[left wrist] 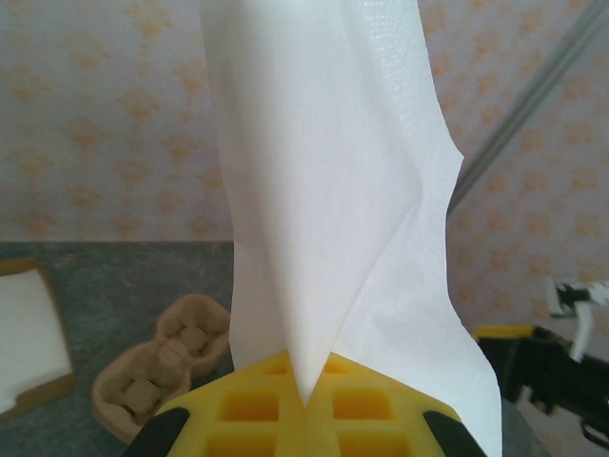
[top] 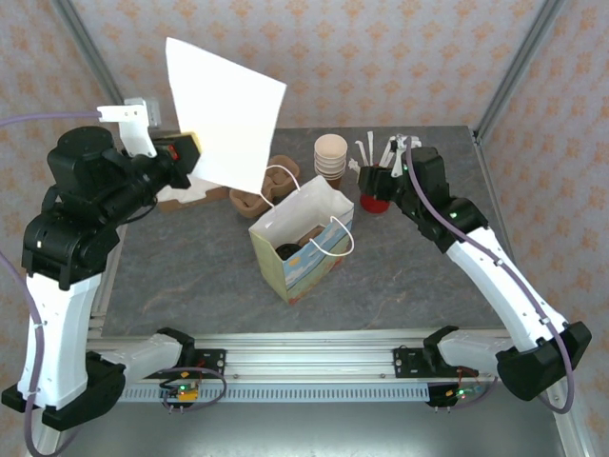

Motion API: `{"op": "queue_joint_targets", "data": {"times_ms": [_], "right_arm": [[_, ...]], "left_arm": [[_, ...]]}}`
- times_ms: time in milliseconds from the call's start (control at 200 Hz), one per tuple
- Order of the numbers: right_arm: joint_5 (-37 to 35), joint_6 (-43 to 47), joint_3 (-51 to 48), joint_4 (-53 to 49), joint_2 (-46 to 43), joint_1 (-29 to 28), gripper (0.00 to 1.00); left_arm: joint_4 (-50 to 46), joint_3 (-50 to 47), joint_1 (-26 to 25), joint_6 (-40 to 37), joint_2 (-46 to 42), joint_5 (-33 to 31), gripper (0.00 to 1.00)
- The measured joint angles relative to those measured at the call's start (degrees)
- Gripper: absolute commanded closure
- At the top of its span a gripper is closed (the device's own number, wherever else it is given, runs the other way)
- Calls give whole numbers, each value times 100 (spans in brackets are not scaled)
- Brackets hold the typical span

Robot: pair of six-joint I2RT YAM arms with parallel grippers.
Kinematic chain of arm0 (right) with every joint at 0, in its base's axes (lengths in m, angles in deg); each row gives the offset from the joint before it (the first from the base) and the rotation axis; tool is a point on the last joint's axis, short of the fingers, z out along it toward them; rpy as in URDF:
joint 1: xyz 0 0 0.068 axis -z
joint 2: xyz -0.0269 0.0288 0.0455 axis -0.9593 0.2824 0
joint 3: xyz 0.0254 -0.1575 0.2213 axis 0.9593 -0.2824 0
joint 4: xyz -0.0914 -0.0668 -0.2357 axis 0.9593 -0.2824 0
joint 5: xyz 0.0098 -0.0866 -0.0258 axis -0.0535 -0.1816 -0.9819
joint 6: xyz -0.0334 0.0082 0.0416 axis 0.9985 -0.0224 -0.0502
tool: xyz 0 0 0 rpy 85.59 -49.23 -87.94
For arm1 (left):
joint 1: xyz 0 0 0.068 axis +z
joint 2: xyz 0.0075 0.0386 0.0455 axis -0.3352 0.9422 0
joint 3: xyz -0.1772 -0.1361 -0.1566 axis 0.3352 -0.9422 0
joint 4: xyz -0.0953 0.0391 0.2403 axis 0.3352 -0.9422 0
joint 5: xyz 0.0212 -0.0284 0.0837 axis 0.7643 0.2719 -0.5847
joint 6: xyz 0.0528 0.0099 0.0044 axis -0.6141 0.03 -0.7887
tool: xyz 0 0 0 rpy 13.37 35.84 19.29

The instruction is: Pack the takeout coffee

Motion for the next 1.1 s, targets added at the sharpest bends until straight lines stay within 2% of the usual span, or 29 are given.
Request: {"op": "queue_joint_targets", "data": {"times_ms": [150, 295, 505, 816, 936, 1101], "right_arm": [[-179, 2, -2, -181, -87, 22, 31], [-227, -4, -2, -289, -267, 22, 31], [-262, -4, -2, -389, -479, 22, 31], [-278, -4, -50, -433, -535, 22, 31], [-278, -24, -79, -442, -535, 22, 31], [-273, -50, -81, -444, -535, 22, 31]], "left_arm": [[-354, -68, -745, -98, 140, 310, 100], [-745, -83, -1198, -306, 555, 258, 100], [-1211, -83, -1480, -809, 1217, -321, 100], [-1644, -87, -2068, -1563, 1421, -988, 100], [-1755, -87, -2302, -1740, 1541, -1434, 100], [-1775, -61, -2345, -1775, 1880, -1888, 100]]}}
